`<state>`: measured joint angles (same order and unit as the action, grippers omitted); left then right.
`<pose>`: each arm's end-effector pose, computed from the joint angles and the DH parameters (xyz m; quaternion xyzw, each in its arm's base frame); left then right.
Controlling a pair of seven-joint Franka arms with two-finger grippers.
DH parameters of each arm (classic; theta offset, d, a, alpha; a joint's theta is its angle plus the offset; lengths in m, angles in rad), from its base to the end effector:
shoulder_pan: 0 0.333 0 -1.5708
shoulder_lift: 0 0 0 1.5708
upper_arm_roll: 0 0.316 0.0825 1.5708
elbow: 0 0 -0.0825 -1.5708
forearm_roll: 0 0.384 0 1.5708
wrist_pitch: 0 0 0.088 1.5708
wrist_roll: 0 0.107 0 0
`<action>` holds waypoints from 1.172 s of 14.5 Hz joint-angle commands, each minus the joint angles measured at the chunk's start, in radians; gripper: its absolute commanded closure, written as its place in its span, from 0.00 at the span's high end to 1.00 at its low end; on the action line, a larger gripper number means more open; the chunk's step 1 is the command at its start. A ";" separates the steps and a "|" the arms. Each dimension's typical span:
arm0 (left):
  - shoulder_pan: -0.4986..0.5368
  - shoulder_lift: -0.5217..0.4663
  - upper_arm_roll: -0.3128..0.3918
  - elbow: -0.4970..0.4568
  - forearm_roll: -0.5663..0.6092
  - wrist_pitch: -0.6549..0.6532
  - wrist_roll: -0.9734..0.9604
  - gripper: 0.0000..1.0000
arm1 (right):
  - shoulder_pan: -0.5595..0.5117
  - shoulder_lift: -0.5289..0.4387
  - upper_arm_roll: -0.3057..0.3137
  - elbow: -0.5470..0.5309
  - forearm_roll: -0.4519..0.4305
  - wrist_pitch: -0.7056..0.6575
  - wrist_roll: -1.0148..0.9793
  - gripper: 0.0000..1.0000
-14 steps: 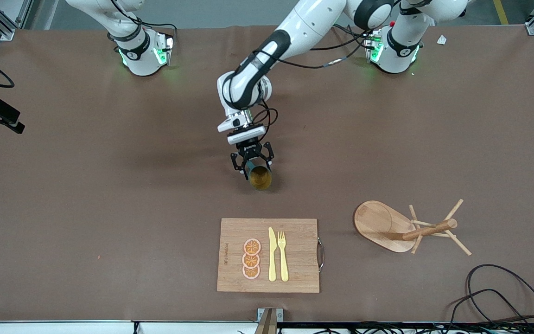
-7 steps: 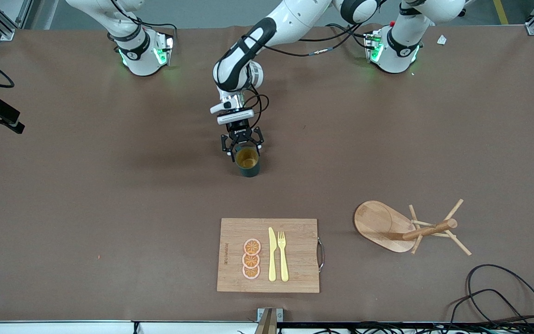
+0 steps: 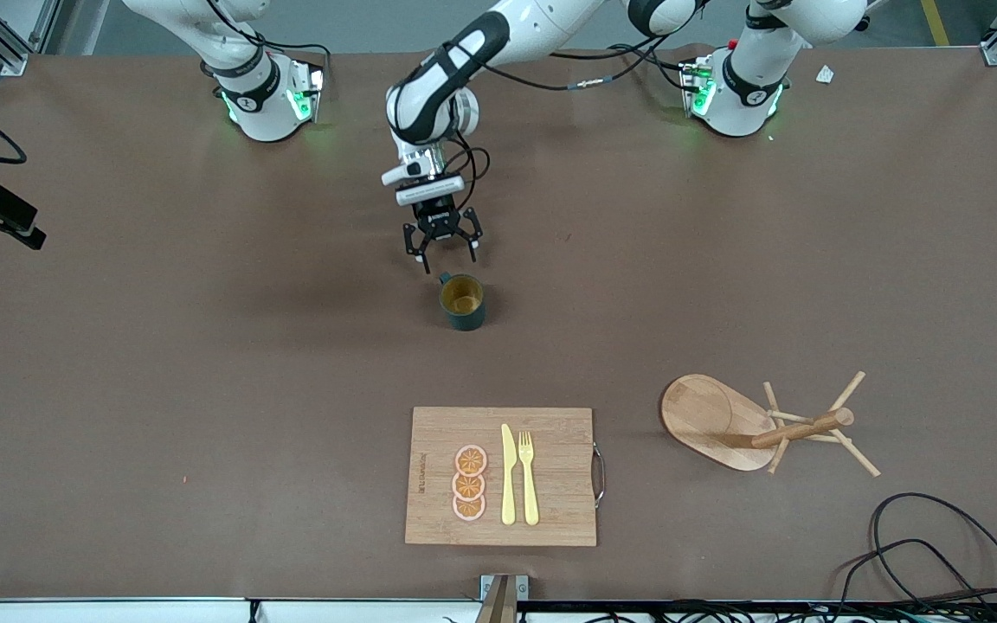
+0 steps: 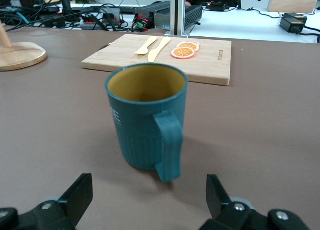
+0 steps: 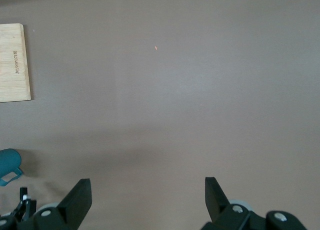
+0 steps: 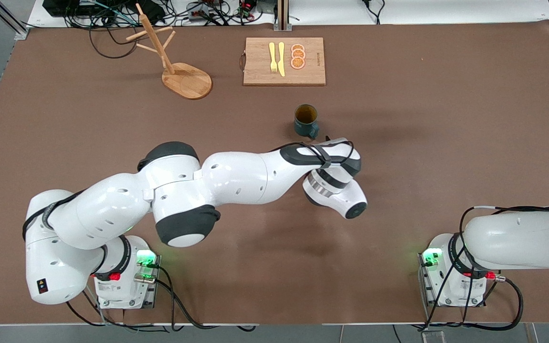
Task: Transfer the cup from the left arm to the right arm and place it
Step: 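Open the left gripper and raise it away from the standing mug, then lower the right gripper over the mug while the left gripper withdraws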
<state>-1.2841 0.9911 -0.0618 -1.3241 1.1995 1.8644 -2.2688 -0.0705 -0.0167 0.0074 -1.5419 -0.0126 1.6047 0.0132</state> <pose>0.2382 -0.6758 0.1362 -0.8566 -0.1211 -0.4967 0.0689 0.5521 -0.0362 0.6506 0.9985 -0.0381 0.0396 0.0073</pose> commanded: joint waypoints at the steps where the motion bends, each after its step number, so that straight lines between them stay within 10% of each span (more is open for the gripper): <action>1: 0.002 -0.121 -0.016 -0.009 -0.145 -0.022 0.095 1.00 | -0.018 -0.025 0.011 -0.029 0.016 0.006 -0.007 1.00; 13: 0.327 -0.504 -0.013 -0.012 -0.621 -0.053 0.600 1.00 | -0.003 0.043 0.019 -0.032 0.017 0.001 -0.006 1.00; 17: 0.442 -0.650 -0.013 -0.018 -0.789 -0.094 0.767 1.00 | 0.053 0.130 0.017 -0.037 0.138 0.069 0.024 1.00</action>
<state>-0.8953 0.4383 -0.0663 -1.3032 0.4911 1.7984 -1.5829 -0.0455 0.0778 0.0243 -1.5717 0.0874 1.6527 0.0152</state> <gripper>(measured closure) 0.000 0.000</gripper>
